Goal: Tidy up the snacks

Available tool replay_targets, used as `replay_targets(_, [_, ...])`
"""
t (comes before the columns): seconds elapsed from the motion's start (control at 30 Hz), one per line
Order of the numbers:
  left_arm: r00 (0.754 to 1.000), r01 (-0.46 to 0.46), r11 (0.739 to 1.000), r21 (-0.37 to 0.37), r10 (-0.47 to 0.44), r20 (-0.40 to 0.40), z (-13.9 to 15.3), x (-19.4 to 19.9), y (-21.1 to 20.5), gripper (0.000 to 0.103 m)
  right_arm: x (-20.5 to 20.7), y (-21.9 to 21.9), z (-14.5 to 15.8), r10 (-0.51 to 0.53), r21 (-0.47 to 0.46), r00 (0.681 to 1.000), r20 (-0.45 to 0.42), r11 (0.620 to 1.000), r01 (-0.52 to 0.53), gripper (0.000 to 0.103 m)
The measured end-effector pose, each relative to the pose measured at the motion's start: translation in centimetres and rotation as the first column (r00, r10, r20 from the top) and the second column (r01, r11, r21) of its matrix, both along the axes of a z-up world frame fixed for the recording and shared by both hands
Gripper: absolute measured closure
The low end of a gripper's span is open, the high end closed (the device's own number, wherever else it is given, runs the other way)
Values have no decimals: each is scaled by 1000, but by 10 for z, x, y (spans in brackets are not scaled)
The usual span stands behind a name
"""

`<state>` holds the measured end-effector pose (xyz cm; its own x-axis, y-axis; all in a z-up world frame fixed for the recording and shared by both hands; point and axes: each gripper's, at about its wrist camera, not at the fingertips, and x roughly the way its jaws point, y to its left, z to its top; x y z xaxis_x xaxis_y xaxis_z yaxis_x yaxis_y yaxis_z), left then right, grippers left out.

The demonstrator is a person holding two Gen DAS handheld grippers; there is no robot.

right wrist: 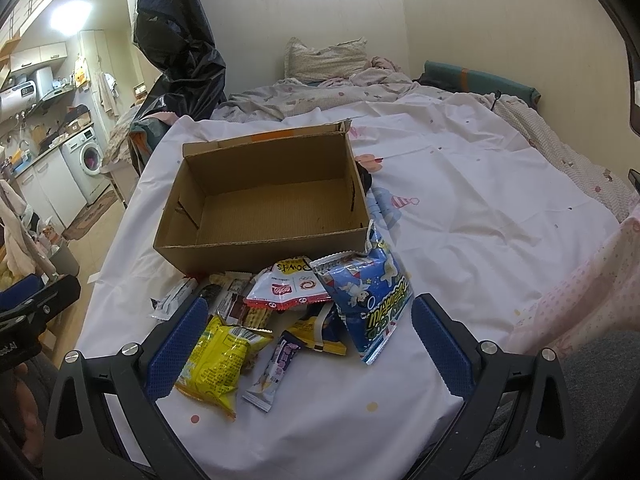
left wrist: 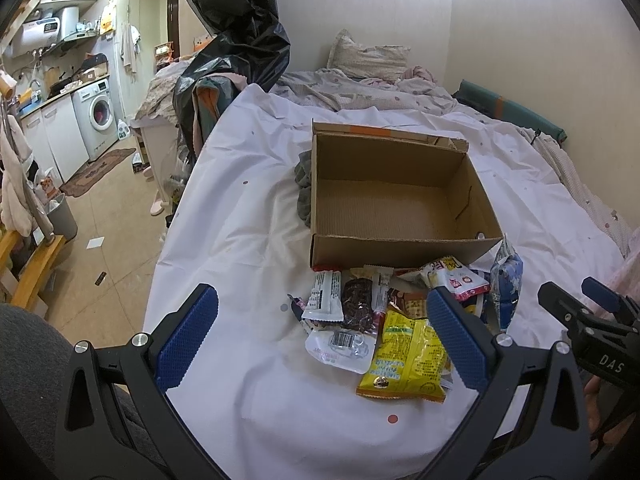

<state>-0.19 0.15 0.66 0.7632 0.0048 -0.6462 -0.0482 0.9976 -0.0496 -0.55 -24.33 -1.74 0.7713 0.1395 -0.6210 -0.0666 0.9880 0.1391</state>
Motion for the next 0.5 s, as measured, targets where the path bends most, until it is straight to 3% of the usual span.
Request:
replay_targets(0.2, [993,7,1000,12,-5,-120,-7,19,2,0,17,-20,7,-9,72,999,-52,997,12,0])
replay_targets(0.5, [951,1,999,-35,-12,-308,-36,52,6,0,68,-59,-6,-19,191,977,-213,980,61,0])
